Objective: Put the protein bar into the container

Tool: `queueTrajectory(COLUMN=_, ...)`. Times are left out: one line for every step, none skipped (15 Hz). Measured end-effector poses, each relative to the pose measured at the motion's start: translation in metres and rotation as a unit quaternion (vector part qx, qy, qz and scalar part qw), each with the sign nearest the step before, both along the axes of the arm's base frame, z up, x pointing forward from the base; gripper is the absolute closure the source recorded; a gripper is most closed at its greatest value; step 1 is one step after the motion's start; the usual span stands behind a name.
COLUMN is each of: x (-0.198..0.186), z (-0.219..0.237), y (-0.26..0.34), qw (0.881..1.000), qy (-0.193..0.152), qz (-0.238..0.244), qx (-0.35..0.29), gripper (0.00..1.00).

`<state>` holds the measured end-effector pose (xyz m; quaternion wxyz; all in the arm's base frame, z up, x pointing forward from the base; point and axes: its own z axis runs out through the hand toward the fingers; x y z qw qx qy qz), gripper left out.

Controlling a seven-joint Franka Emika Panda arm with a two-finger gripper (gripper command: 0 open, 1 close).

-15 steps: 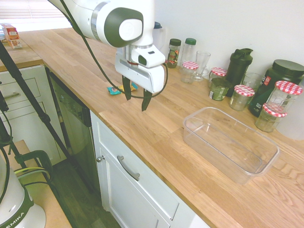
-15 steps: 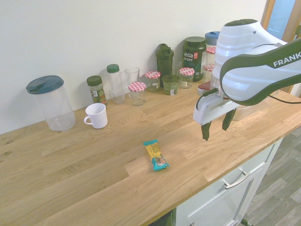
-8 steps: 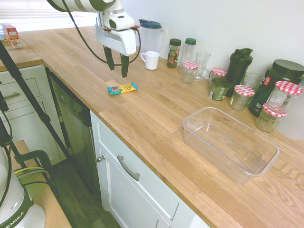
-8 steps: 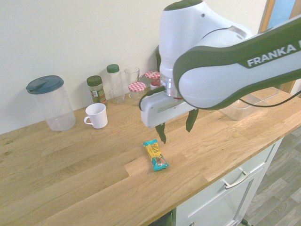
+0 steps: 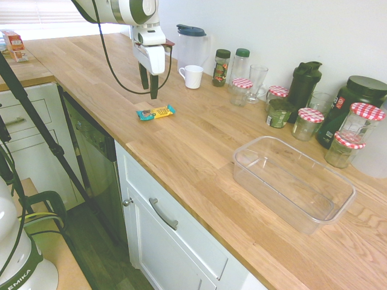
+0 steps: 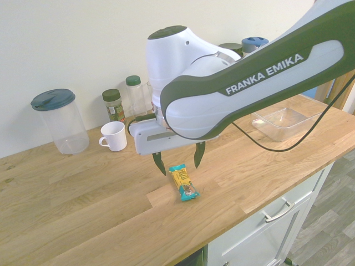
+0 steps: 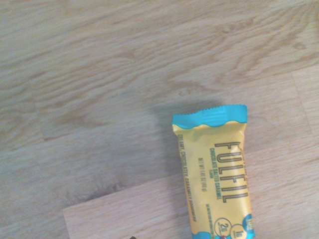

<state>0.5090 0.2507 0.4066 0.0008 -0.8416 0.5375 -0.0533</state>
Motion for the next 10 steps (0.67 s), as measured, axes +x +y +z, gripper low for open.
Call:
queueTrajectory(x=0.005, z=-0.003, y=-0.002, qw=1.000, qy=-0.001, qz=-0.004, qx=0.002, gripper=0.00)
queueTrajectory(x=0.009, z=-0.007, y=-0.005, qw=1.000, qy=0.000, qz=-0.008, qx=0.003, gripper=0.00)
queueTrajectory(x=0.012, z=-0.012, y=-0.010, qw=1.000, qy=0.003, qz=-0.012, qx=0.003, gripper=0.00)
queueTrajectory(x=0.015, z=-0.018, y=-0.013, qw=1.000, qy=0.005, qz=-0.015, qx=0.004, gripper=0.00)
queueTrajectory(x=0.019, z=-0.024, y=-0.016, qw=1.000, qy=0.005, qz=-0.012, qx=0.005, gripper=0.00)
queueTrajectory(x=0.023, z=-0.028, y=-0.018, qw=1.000, qy=0.001, qz=-0.007, qx=0.008, gripper=0.00)
queueTrajectory(x=0.026, z=-0.033, y=-0.019, qw=1.000, qy=-0.004, qz=-0.002, qx=0.012, gripper=0.00)
queueTrajectory(x=0.030, z=-0.037, y=-0.022, qw=1.000, qy=-0.006, qz=0.003, qx=0.014, gripper=0.00)
queueTrajectory(x=0.033, z=-0.043, y=-0.025, qw=1.000, qy=-0.007, qz=0.005, qx=0.015, gripper=0.00)
queueTrajectory(x=0.036, z=-0.050, y=-0.028, qw=1.000, qy=-0.006, qz=0.008, qx=0.016, gripper=0.00)
